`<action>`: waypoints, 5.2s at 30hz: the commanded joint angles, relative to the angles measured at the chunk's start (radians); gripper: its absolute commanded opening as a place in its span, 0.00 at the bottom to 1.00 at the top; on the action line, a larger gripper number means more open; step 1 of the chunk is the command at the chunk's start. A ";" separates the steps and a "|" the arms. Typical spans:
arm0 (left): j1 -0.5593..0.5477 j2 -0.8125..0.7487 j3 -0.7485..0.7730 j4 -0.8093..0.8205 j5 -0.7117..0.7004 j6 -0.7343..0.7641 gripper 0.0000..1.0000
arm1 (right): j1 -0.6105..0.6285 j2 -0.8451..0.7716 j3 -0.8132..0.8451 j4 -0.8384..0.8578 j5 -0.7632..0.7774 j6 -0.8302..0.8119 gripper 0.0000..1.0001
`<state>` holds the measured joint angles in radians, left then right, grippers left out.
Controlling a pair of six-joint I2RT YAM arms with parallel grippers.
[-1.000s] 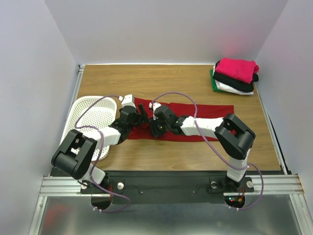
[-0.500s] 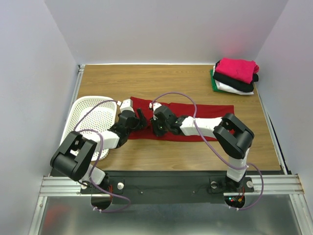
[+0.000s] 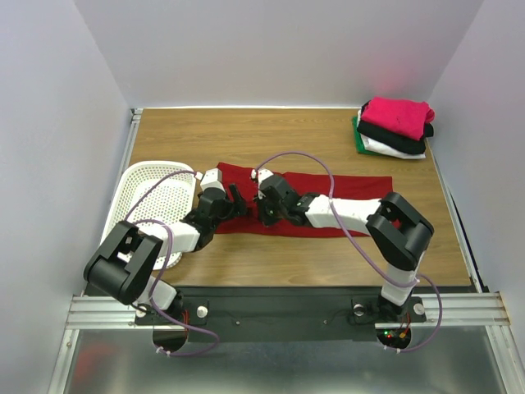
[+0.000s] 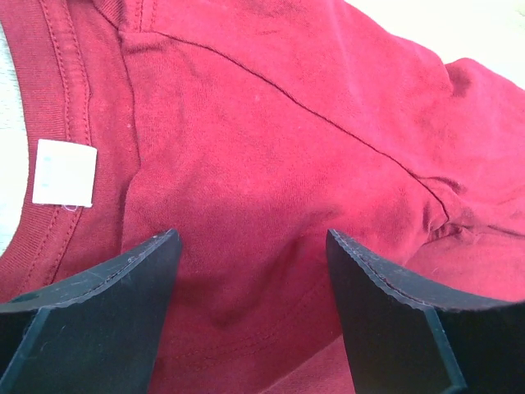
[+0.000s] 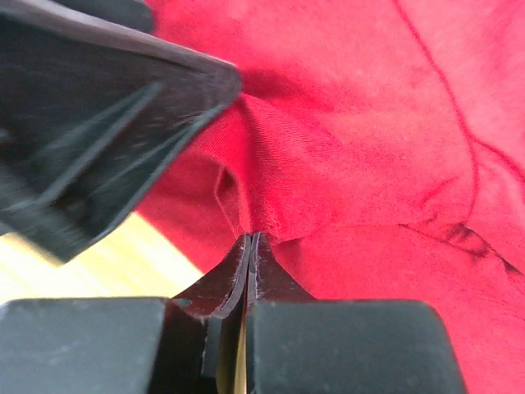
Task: Fold and stack the t-shirts
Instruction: Fold the tshirt
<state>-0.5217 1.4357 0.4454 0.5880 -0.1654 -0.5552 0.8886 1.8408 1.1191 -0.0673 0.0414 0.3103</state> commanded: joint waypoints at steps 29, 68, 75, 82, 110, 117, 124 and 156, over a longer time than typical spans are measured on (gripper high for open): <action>-0.004 -0.040 -0.025 -0.022 -0.066 0.034 0.84 | 0.039 -0.163 -0.035 -0.177 0.244 0.012 0.30; -0.034 0.205 0.228 -0.014 0.090 0.037 0.84 | -0.278 -0.097 -0.131 -0.071 0.338 0.055 0.69; -0.015 0.292 0.306 -0.017 0.099 0.054 0.84 | -0.277 -0.060 -0.154 -0.060 0.224 0.088 0.68; 0.022 0.318 0.387 -0.051 0.119 0.080 0.84 | -0.247 -0.054 -0.188 -0.055 0.166 0.115 0.68; 0.046 0.054 0.270 -0.151 0.093 0.083 0.84 | -0.157 -0.350 -0.334 -0.101 0.393 0.179 0.73; 0.040 0.098 0.213 -0.145 0.161 0.067 0.84 | -0.160 -0.310 -0.340 -0.118 0.423 0.197 0.73; 0.043 0.218 0.251 -0.139 0.233 0.074 0.85 | -0.158 -0.249 -0.326 -0.118 0.374 0.204 0.73; 0.140 0.643 0.852 -0.209 0.392 0.074 0.84 | -0.060 -0.097 -0.223 -0.065 0.052 0.191 0.70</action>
<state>-0.4095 2.0537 1.2282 0.4202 0.2028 -0.4976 0.7979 1.7004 0.9096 -0.0780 0.2211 0.4717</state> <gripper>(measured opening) 0.844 0.703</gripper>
